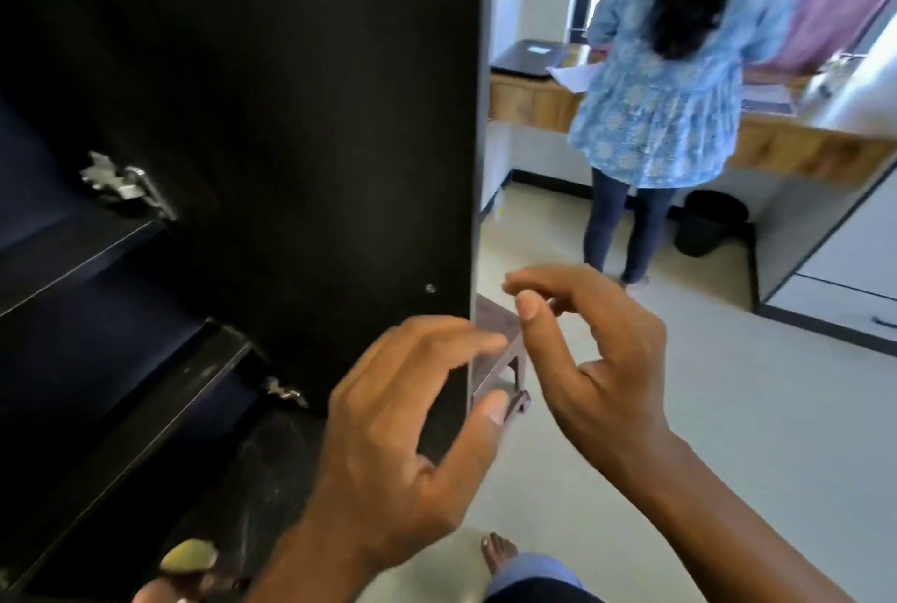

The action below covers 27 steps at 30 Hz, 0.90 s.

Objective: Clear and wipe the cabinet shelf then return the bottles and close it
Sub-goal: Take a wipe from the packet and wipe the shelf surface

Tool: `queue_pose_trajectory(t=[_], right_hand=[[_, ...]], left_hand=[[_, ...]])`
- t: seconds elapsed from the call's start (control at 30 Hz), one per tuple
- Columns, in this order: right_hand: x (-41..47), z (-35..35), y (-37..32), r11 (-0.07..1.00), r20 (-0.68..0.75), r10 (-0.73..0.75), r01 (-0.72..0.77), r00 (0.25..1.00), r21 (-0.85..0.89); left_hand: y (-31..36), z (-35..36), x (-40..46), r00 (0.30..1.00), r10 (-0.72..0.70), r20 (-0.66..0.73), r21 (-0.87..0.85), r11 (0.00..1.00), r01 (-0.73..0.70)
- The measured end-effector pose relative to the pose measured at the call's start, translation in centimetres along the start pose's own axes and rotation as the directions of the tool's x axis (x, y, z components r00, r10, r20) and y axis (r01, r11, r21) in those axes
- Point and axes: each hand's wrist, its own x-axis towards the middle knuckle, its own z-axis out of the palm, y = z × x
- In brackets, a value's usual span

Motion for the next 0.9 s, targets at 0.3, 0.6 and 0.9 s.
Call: queue_pose_trajectory(t=[0.3,0.6,0.9], right_hand=[[4.5,-1.0,12.7,0.961,0.024,0.273,-0.272,0.962,-0.049],[7.7,4.6,32.1,0.899,0.434,0.437,-0.389,0.788,-0.199],[7.3,17.3,43.9,0.879,0.727,0.456,-0.388,0.513,-0.277]], left_hand=[[-3.1,14.0,3.1,0.915,-0.353,0.195,-0.055,0.928,0.369],[-13.4,26.8,6.7,0.685,-0.722,0.102,0.16,0.691,0.705],[-26.1,32.5,7.3,0.429,-0.903,0.014,0.37,0.404,0.837]])
